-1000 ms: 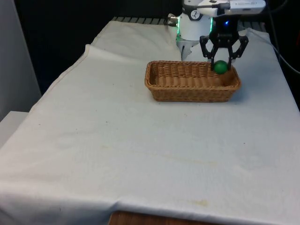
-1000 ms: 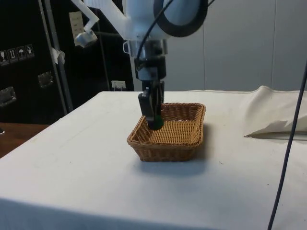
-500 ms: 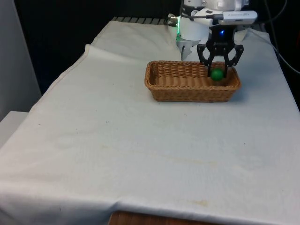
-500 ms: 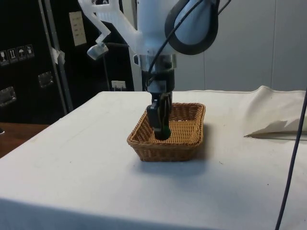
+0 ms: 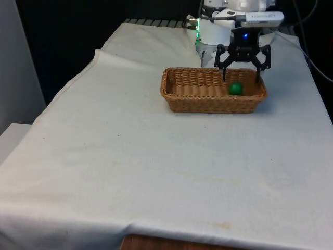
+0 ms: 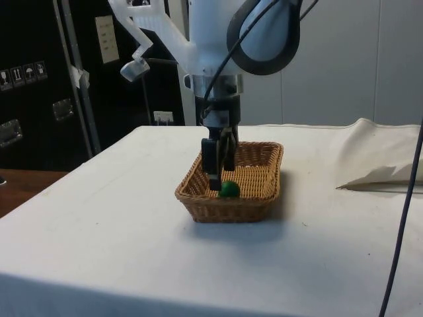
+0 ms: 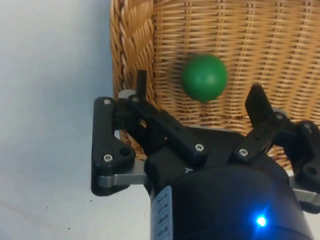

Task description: Pick up the ball and place it into the basket.

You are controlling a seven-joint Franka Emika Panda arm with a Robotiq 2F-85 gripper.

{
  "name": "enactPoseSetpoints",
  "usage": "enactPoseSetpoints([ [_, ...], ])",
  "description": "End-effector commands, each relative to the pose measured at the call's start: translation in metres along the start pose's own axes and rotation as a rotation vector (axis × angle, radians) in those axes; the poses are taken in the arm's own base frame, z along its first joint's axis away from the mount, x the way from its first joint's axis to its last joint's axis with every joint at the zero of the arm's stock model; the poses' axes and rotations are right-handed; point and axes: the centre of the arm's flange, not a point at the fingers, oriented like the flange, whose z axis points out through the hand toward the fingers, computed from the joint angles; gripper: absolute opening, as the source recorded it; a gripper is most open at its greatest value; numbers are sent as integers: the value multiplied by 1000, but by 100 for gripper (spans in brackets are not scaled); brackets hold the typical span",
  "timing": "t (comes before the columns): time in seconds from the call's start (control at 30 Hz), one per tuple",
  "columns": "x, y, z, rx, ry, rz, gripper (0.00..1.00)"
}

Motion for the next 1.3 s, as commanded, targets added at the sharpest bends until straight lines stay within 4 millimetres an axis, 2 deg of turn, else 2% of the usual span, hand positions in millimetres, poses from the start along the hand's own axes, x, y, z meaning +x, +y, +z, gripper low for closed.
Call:
enactPoseSetpoints([
  [0.0,-1,-1,-2,10,2,-1,100],
  [0.17,5,4,-15,9,9,7,100],
  [0.2,3,1,-6,5,11,5,100],
  [0.27,7,5,-21,11,11,10,100],
  [0.47,16,10,-46,21,16,8,100],
  [0.8,35,25,-76,36,25,-5,100],
  [0.87,43,32,-87,42,30,-12,100],
  [0.9,41,30,-82,36,34,-9,100],
  [1.07,53,42,-107,46,34,-23,100],
  [1.17,55,46,-117,49,37,-29,100],
  [1.2,56,44,-113,51,39,-27,100],
  [1.27,55,48,-124,52,41,-36,100],
])
